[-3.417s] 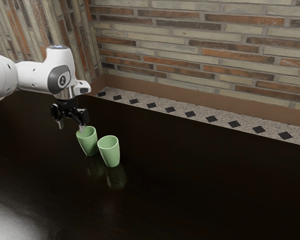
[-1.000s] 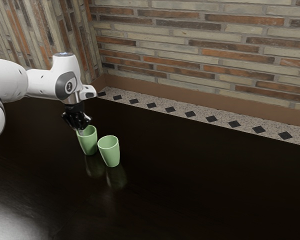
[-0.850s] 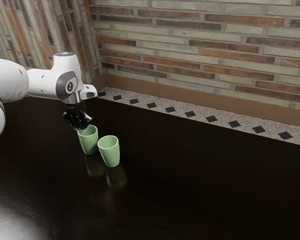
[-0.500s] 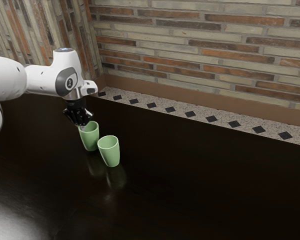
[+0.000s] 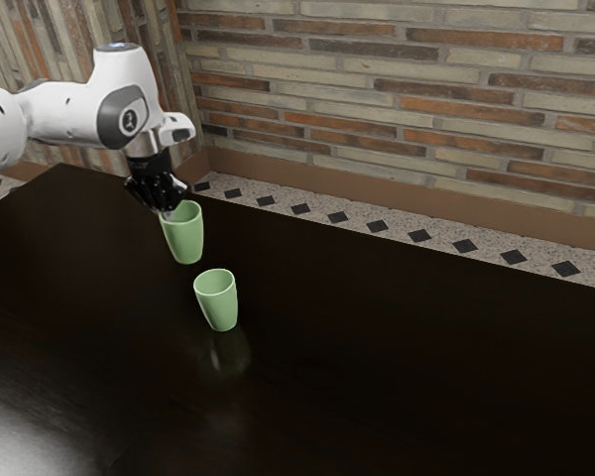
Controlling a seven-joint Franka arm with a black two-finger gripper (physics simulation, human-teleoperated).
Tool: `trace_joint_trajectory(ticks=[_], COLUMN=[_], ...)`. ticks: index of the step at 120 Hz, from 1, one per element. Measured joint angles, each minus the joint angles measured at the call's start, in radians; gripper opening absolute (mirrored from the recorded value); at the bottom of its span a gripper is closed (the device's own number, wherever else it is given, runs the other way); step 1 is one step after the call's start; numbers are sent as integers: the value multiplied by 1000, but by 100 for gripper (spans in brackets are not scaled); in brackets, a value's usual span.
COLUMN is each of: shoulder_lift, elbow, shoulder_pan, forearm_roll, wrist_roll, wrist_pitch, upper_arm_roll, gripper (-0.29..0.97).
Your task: Place the left cup onto the right cup
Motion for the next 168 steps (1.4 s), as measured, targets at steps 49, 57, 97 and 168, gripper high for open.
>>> trace_joint_trajectory(ticks=[49,57,97,168], shoulder_lift=[-46,-53,-58,-55], elbow=[-10,-17,-36,-65], shoulder_pan=[0,-1,-1,-10], forearm_roll=[-34,-36,-40,-43], wrist_roll=[-125,-143,-221,-303], wrist_pitch=[-81,-89,-109,-93], upper_arm_roll=[-35,-41,-63,-76], gripper=[-11,-11,-11,-11])
